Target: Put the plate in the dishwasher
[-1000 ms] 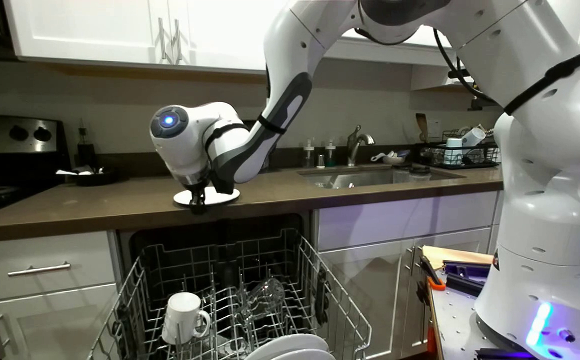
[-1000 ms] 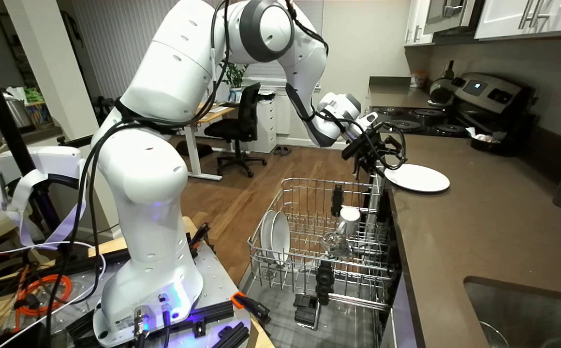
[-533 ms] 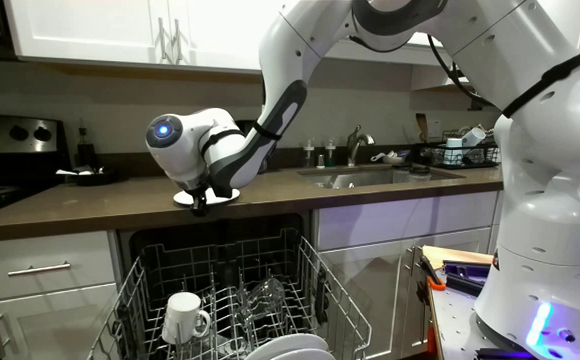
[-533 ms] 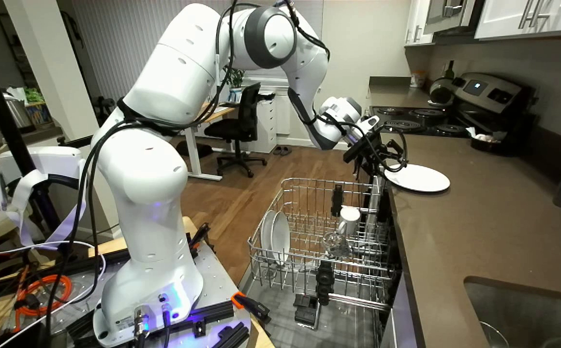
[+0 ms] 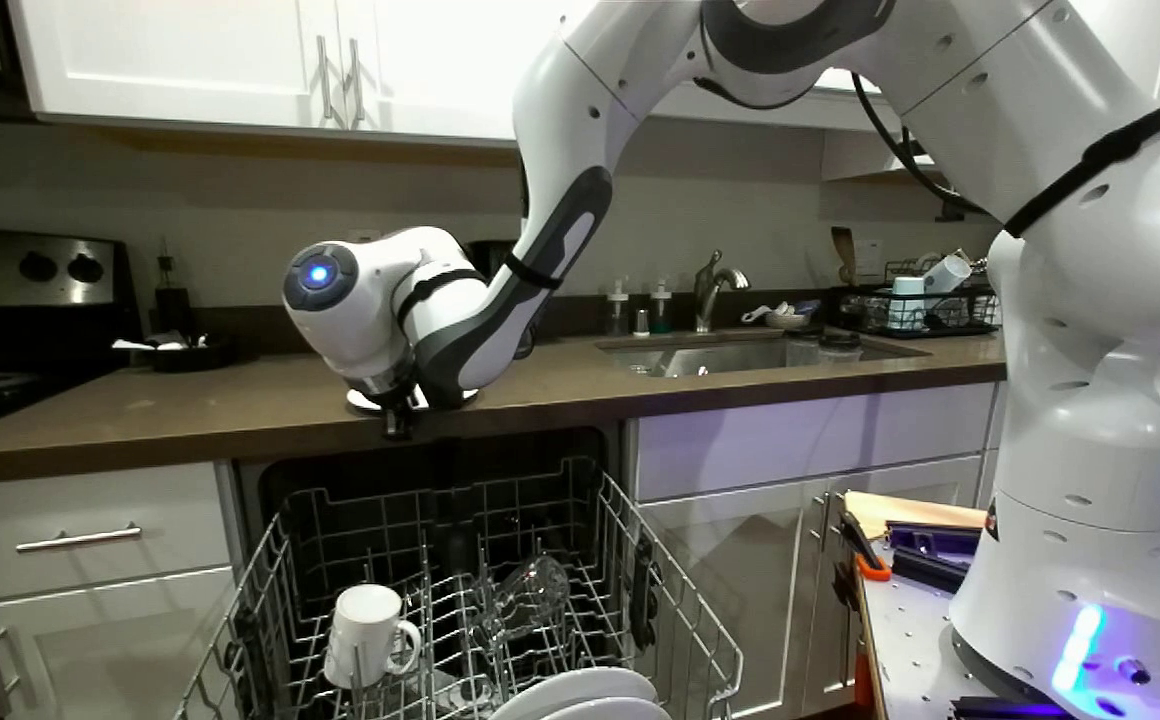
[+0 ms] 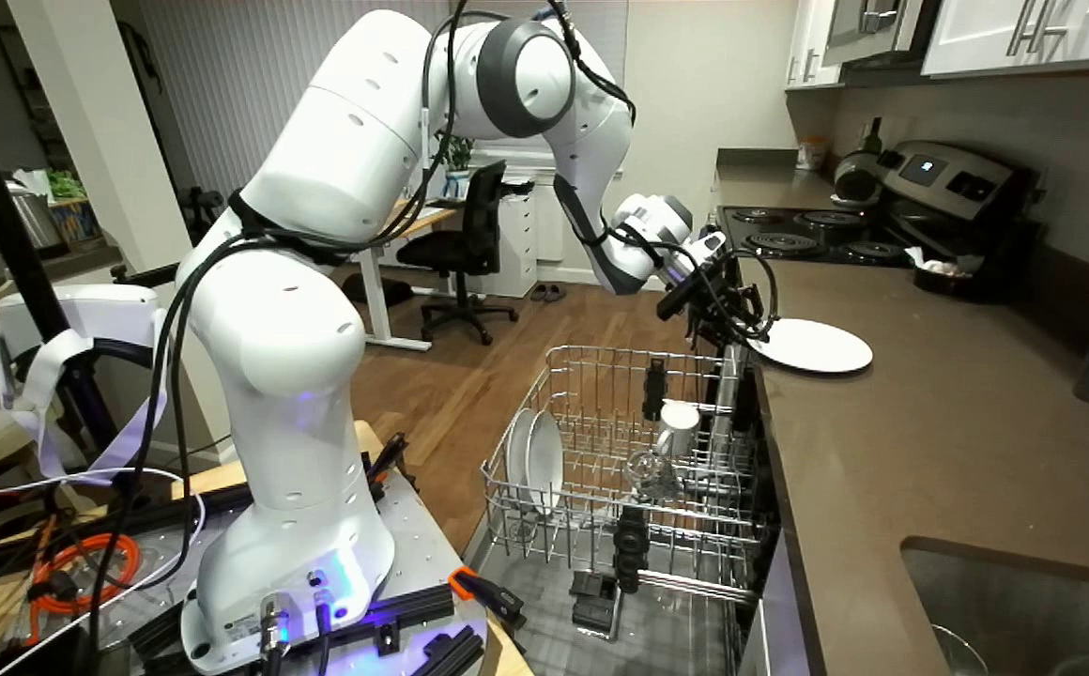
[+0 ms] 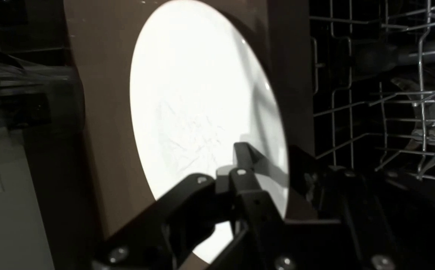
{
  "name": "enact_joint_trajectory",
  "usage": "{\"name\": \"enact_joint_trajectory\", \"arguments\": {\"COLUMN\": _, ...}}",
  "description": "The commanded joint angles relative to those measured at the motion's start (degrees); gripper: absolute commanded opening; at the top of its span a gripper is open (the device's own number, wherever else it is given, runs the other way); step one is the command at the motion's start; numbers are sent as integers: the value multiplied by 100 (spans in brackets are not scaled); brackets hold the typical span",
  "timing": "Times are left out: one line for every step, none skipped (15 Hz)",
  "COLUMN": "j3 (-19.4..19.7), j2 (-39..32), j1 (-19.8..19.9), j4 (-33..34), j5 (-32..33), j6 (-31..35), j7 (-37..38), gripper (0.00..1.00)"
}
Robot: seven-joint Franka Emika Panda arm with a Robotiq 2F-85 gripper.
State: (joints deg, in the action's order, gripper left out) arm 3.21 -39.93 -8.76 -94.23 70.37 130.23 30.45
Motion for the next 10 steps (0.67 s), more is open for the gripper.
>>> {"name": "enact_joint_trajectory", "arguments": {"j3": 45, "j2": 123, "j1": -41, "j4": -40, "j5": 204, "j6": -160, "j7": -35, "gripper": 11}}
{"name": "enact_joint_trajectory", "arguments": {"j3": 45, "j2": 132, "j1": -58, "j4": -46, "j5": 214, "j6": -192, "j7": -22, "gripper": 7}}
{"name": "enact_joint_trajectory", "arguments": {"j3": 42, "j2": 181, "j1": -71, "j4": -81, "j5": 242, "j6": -227, "j7": -17, "gripper": 5}}
{"name": "enact_joint_trajectory", "arguments": {"j3": 32, "j2": 210, "j1": -68, "j4": -96, "j5": 266, "j6": -260, "j7": -14, "gripper": 8}}
{"name": "enact_joint_trajectory", "arguments": {"j3": 29, "j2": 267, "j1": -76, "j4": -150, "j5": 312, "j6": -292, "j7": 13, "gripper": 8}}
{"name": "enact_joint_trajectory", "arguments": {"j3": 15, "j2": 322, "j1": -69, "j4": -192, "j5": 334, "j6": -316, "j7": 0, "gripper": 9}}
{"name": "enact_joint_trajectory", "arguments": {"j3": -7, "j2": 391, "j1": -58, "j4": -254, "j5": 335, "j6": -319, "j7": -20, "gripper": 8}}
{"name": "enact_joint_trajectory", "arguments": {"j3": -26, "j2": 444, "j1": -46, "j4": -291, "j5": 325, "j6": -329, "j7": -37, "gripper": 8}}
{"name": "enact_joint_trajectory", "arguments": {"j3": -21, "j2": 538, "j1": -63, "j4": -372, "j5": 362, "j6": -344, "j7": 11, "gripper": 9}}
{"name": "enact_joint_trajectory", "arguments": {"j3": -15, "j2": 603, "j1": -77, "j4": -421, "j5": 402, "j6": -367, "j7": 48, "gripper": 8}}
